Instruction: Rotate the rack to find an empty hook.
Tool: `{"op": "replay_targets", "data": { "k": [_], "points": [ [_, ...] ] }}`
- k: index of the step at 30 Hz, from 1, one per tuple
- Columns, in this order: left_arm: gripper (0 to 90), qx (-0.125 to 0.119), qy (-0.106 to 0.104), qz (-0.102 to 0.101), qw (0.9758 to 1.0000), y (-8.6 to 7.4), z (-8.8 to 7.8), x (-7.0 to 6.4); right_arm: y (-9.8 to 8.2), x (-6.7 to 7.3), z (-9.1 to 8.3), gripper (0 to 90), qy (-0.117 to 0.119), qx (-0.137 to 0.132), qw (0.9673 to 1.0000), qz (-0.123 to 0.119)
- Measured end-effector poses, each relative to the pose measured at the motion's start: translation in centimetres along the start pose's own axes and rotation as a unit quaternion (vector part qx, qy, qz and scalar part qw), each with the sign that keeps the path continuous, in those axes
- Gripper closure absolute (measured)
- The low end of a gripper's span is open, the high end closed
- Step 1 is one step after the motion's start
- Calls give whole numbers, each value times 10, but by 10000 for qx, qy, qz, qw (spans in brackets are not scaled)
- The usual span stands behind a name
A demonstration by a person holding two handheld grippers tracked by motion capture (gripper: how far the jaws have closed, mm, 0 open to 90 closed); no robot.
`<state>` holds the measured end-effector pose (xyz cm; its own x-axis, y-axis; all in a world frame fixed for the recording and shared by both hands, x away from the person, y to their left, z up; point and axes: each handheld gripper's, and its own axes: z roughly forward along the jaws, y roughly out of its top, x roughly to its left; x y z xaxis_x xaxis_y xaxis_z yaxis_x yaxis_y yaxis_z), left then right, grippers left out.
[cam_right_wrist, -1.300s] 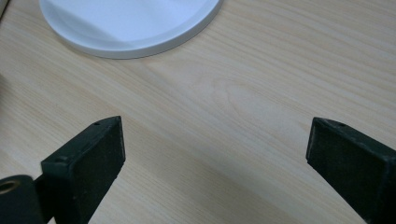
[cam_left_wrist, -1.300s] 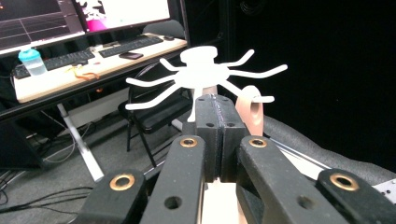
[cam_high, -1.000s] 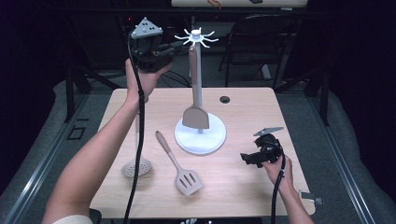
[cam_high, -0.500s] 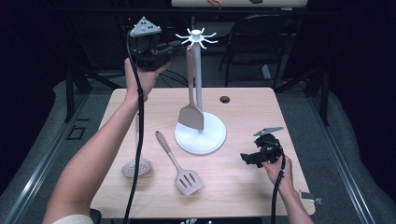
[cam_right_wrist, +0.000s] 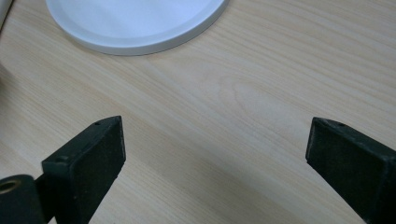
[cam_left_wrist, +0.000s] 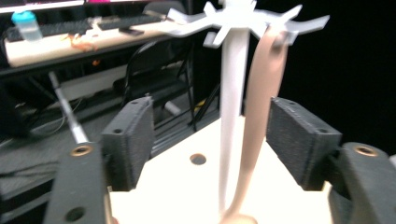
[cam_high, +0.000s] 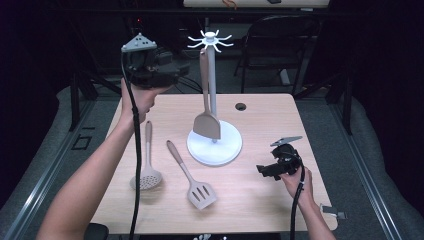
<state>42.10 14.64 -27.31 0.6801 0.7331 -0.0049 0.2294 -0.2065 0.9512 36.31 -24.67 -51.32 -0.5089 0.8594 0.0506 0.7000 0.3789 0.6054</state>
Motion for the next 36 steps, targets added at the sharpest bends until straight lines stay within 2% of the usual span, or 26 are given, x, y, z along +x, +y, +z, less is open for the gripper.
{"op": "replay_targets", "data": {
  "k": [3,5,7,10,11,12,13,15,18,19,21,22,24,25,26,27,28,29,30,31,32,33,36],
  "points": [
    [248,84,52,-70,9999,-15,-4,6,0,0,1,46,14,-1,10000,3],
    [211,201,107,-139,9996,-33,-8,11,0,1,1,46,13,8,10000,-19],
    [175,241,101,-195,9995,-39,-9,13,0,2,2,46,52,19,10000,-25],
    [155,397,154,-198,9989,-59,-11,16,0,3,2,45,33,41,10000,-42],
    [149,487,187,-223,9984,-73,-12,17,1,4,3,44,62,29,10000,-40],
    [143,524,205,-251,9981,-80,-13,18,1,5,2,43,48,47,10000,-50],
    [136,524,205,-251,9981,-80,-13,18,1,5,2,43,48,47,10000,-50],
    [126,619,211,-330,9973,-93,-15,20,2,6,2,40,22,117,9999,-121],
    [105,811,257,-498,9951,-122,-15,24,3,8,3,38,55,153,9998,-145],
    [98,811,257,-498,9951,-122,-15,24,3,8,3,38,55,153,9998,-145],
    [92,900,245,-578,9940,-135,-15,26,3,8,4,37,34,192,9997,-170],
    [74,910,209,-748,9928,-145,-16,31,2,10,7,37,145,145,9997,-118],
    [65,910,205,-907,9915,-156,-16,34,2,11,8,36,89,182,9997,-139],
    [61,910,205,-907,9915,-156,-16,34,2,11,8,36,89,182,9997,-139],
    [61,894,226,-1007,9906,-162,-16,36,3,11,7,34,64,256,9995,-192],
    [55,901,238,-1092,9896,-169,-16,37,2,12,8,33,71,218,9996,-178],
    [53,810,287,-1210,9889,-177,-16,38,3,14,9,33,151,162,9996,-146],
    [57,853,357,-1305,9871,-185,-14,39,4,17,10,33,164,177,9995,-180],
    [57,1087,270,-1293,9853,-190,-9,40,4,17,10,33,164,177,9995,-180],
    [42,1182,287,-1245,9847,-194,-8,41,5,18,10,33,152,174,9995,-198],
    [41,1142,321,-1355,9836,-199,-9,44,7,21,8,32,122,278,9989,-357],
    [38,1142,321,-1355,9836,-199,-9,44,7,24,10,32,201,194,9992,-303],
    [38,1182,332,-1407,9824,-205,-8,45,9,27,9,34,239,148,9990,-346]
  ]
}}
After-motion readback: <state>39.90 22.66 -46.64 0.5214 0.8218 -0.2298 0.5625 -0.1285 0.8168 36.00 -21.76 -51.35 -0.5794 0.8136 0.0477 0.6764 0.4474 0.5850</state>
